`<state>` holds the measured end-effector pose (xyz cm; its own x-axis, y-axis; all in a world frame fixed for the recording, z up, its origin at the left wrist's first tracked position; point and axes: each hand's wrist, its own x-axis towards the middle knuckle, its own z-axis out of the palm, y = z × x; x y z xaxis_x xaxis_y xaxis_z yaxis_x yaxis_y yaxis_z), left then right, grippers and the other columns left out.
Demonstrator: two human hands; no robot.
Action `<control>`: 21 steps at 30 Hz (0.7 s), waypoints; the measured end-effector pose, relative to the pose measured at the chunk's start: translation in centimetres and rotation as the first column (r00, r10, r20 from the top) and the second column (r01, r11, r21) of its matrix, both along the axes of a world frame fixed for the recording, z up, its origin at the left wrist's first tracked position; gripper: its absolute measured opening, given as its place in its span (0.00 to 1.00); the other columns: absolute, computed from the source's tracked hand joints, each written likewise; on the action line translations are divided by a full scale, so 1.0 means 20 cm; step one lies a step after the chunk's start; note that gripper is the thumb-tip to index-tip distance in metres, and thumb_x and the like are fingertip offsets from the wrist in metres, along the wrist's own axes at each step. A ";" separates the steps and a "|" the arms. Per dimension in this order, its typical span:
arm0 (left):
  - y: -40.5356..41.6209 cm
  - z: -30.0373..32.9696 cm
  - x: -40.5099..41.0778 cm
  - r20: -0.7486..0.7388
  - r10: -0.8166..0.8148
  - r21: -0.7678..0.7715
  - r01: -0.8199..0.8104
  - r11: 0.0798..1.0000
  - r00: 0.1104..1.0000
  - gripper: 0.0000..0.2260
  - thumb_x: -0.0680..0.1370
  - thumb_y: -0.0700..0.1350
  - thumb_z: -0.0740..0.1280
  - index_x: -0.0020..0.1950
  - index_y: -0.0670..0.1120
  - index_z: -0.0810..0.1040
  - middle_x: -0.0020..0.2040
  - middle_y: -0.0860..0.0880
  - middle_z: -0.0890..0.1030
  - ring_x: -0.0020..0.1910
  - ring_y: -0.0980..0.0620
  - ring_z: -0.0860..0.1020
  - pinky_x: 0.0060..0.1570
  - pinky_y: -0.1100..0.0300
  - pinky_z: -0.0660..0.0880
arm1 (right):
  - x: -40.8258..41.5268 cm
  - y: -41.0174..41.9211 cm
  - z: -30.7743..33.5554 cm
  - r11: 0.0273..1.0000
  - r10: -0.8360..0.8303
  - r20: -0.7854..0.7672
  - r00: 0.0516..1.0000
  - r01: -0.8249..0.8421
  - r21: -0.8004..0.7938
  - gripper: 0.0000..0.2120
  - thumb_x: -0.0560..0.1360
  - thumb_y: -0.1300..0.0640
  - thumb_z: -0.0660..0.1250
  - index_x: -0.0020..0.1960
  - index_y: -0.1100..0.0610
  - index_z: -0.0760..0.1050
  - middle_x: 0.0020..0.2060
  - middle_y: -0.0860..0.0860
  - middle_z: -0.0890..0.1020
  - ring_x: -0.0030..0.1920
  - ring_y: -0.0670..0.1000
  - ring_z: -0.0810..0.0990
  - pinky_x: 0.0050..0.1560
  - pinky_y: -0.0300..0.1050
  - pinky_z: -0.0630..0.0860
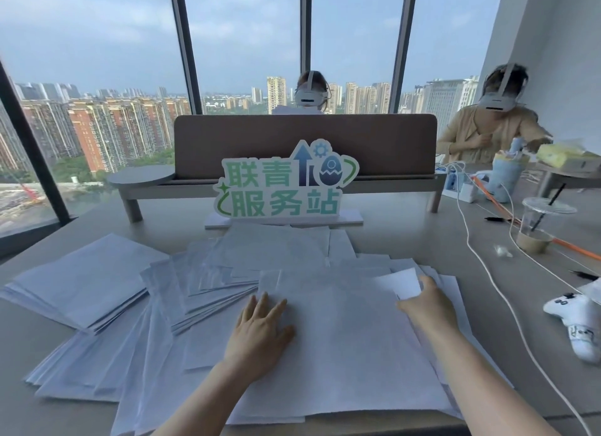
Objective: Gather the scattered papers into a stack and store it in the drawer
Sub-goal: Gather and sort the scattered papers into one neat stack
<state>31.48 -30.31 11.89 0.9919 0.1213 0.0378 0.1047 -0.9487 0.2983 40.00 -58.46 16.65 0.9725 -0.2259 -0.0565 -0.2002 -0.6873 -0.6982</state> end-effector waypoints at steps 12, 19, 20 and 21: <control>-0.01 0.00 0.00 0.013 0.015 0.015 -0.015 1.000 1.000 0.29 0.79 0.62 0.54 0.78 0.57 0.53 0.80 0.49 0.48 0.79 0.47 0.44 0.76 0.55 0.47 | 0.04 -0.02 0.04 0.981 -0.079 -0.159 0.984 0.106 0.165 0.25 0.71 0.64 0.71 0.65 0.71 0.70 0.35 0.54 0.75 0.41 0.56 0.77 0.41 0.44 0.67; -0.01 0.01 0.00 0.030 0.026 0.005 -0.027 1.000 0.999 0.29 0.79 0.62 0.55 0.78 0.56 0.54 0.80 0.49 0.49 0.79 0.47 0.45 0.76 0.55 0.48 | 0.06 -0.02 0.02 0.989 -0.036 -0.165 0.986 0.059 0.137 0.09 0.69 0.61 0.73 0.45 0.64 0.76 0.33 0.55 0.72 0.34 0.53 0.72 0.35 0.43 0.62; -0.01 0.01 0.00 0.033 0.028 0.005 -0.028 1.000 0.999 0.29 0.79 0.62 0.55 0.78 0.56 0.54 0.80 0.49 0.49 0.79 0.47 0.45 0.76 0.55 0.48 | 0.07 -0.02 0.02 0.990 -0.036 -0.170 0.985 0.058 0.128 0.08 0.69 0.61 0.73 0.42 0.63 0.75 0.32 0.55 0.72 0.32 0.52 0.72 0.33 0.43 0.62; -0.01 0.01 0.00 0.035 0.028 0.009 -0.028 1.000 0.999 0.29 0.79 0.62 0.55 0.78 0.56 0.54 0.80 0.48 0.49 0.79 0.47 0.45 0.76 0.55 0.48 | 0.08 -0.02 0.02 0.991 -0.037 -0.180 0.983 0.060 0.121 0.09 0.69 0.61 0.73 0.39 0.62 0.72 0.30 0.54 0.72 0.30 0.51 0.71 0.32 0.42 0.62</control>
<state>31.50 -30.51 12.06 0.9862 0.1484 0.0734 0.1209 -0.9483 0.2935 41.52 -58.89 17.07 0.9325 -0.2528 -0.2578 -0.3595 -0.5830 -0.7286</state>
